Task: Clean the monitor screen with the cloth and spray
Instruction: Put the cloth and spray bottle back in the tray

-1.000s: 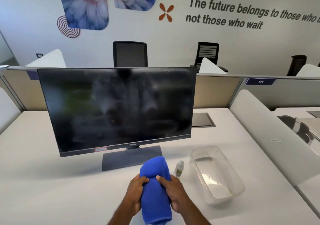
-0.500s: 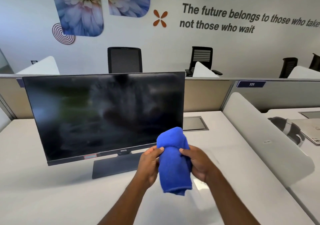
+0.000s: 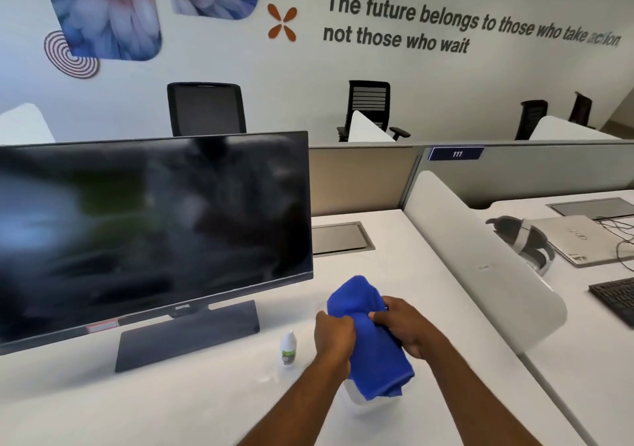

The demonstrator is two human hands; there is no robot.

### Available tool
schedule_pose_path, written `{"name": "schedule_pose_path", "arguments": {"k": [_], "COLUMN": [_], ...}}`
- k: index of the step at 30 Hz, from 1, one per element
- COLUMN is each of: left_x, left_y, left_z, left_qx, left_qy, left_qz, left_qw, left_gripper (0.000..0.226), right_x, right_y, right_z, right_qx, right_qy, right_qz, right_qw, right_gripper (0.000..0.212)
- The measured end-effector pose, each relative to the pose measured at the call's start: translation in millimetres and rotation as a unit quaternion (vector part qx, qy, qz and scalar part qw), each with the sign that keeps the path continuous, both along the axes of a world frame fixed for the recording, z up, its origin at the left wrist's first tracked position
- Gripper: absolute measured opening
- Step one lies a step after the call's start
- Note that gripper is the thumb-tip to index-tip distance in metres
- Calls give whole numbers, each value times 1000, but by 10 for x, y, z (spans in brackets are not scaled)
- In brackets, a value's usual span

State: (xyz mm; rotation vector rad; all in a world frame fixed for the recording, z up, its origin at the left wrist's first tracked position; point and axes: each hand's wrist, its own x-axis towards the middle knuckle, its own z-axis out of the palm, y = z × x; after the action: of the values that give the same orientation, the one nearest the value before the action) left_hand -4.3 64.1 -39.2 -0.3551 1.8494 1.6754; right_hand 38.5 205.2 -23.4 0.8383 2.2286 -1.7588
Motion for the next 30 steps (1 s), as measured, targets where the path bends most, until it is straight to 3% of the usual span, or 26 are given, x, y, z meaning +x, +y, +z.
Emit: {"name": "schedule_pose_path", "arguments": {"k": [5, 7, 10, 14, 18, 23, 27, 30], "left_x": [117, 143, 161, 126, 120, 123, 92, 77], "left_y": [109, 156, 237, 322, 366, 344, 343, 331], "left_z": [-142, -186, -256, -369, -379, -275, -291, -263], "left_qx": [-41, -62, -90, -85, -67, -121, -156, -155], "left_qy": [71, 84, 61, -19, -93, -61, -22, 4], "left_qz": [2, -3, -55, -59, 12, 9, -42, -66], "left_qw": [997, 995, 993, 994, 993, 991, 987, 986], "left_gripper": [52, 50, 43, 57, 41, 21, 58, 54], "right_x": [-44, -64, -87, -114, -122, -98, -139, -119], "right_y": [-91, -124, -181, -225, -269, -316, -275, -290], "right_z": [-350, -434, -463, -525, -649, -738, -598, -575], "right_qx": [36, 45, 53, 44, 16, 1, 85, 191], "right_qy": [-36, -52, -68, -82, -94, -114, -139, -180], "right_qz": [-5, -1, -8, -27, -47, -33, -60, 77], "right_qw": [999, 998, 996, 995, 994, 993, 985, 962], "right_gripper": [20, 13, 9, 14, 14, 26, 29, 23]}}
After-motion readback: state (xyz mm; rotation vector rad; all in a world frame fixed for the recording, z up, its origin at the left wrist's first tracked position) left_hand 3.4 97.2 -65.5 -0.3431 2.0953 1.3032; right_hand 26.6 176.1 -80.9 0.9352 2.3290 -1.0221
